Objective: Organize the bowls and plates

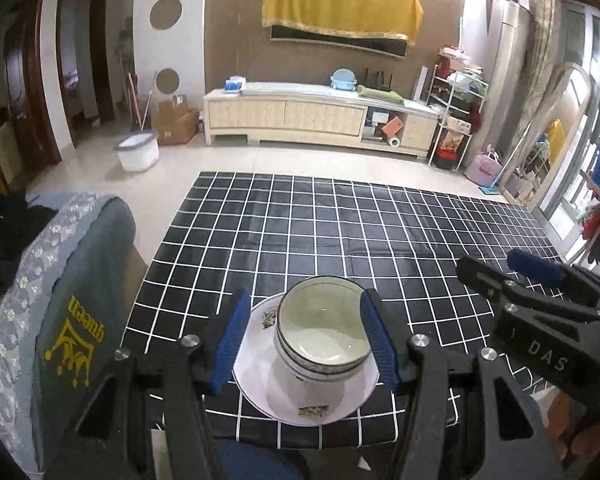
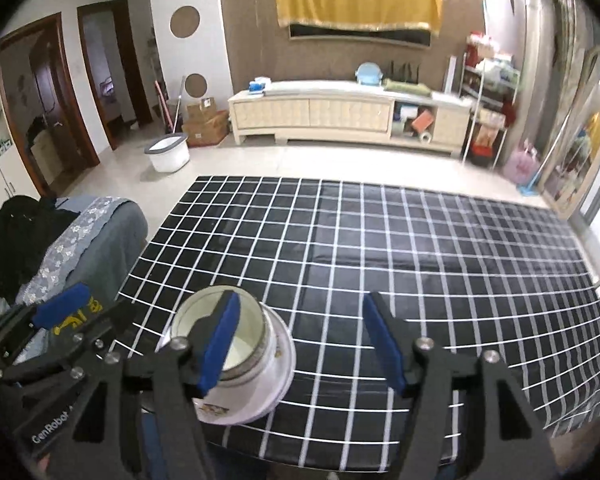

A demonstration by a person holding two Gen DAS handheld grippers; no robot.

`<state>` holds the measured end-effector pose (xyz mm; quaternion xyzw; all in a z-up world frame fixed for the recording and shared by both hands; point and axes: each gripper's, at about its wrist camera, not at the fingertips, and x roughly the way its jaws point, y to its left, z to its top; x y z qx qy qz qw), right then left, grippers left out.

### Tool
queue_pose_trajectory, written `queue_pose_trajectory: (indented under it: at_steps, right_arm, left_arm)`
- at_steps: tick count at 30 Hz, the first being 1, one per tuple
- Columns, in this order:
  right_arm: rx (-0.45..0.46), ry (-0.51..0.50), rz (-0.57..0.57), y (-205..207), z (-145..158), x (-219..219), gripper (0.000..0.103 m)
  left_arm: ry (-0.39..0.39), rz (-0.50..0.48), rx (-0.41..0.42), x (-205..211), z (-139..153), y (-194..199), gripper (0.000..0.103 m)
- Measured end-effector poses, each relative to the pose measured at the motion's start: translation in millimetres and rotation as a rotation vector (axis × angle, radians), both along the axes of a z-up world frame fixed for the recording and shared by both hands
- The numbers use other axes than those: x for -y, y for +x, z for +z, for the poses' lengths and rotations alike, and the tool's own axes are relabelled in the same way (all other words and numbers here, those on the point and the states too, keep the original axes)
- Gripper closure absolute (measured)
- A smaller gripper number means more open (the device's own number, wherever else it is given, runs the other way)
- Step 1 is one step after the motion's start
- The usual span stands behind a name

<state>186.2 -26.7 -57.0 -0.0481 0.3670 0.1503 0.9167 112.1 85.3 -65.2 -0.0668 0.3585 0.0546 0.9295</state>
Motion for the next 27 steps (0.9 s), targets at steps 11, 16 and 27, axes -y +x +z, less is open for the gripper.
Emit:
queue_pose_trajectory:
  at_steps: [11, 16, 27]
  right_arm:
    - [0.118, -0.044, -0.003, -38.5, 12.0, 19.4, 0.024]
    - [0.136, -0.035, -0.012, -55.5, 10.8, 29.3, 0.023]
    - [0.181, -0.026, 0.005, -90.7, 11.3, 44.0, 0.000]
  left_arm:
    - [0.036, -0.001, 0.135, 10.7, 15.3, -48.2, 0.026]
    - [0.069, -0.002, 0.151, 17.5, 14.2, -62.2, 0.020]
    - [0.068, -0.056, 0.170, 28.0, 12.0, -87.1, 0.011]
